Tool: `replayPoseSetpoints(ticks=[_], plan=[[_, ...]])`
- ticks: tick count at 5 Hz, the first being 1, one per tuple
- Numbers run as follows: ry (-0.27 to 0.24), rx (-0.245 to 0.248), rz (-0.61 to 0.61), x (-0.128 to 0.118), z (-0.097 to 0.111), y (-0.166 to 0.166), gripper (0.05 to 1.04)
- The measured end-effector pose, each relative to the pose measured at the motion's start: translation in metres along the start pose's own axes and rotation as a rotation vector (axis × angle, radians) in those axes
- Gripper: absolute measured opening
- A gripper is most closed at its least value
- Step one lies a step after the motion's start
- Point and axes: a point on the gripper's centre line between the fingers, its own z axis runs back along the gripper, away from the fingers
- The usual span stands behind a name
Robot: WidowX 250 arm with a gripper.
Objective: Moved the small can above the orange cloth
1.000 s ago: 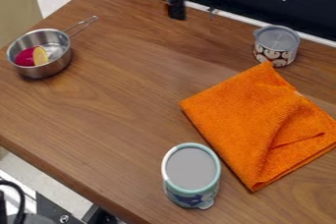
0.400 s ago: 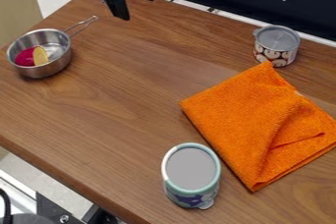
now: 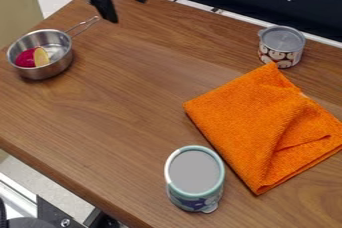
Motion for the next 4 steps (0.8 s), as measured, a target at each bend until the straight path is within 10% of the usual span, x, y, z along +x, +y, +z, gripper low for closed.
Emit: replayPoseSetpoints(ticks=[4], plan=[[0.061, 0.003, -0.035, 0.010, -0.014, 0.051, 0.997]])
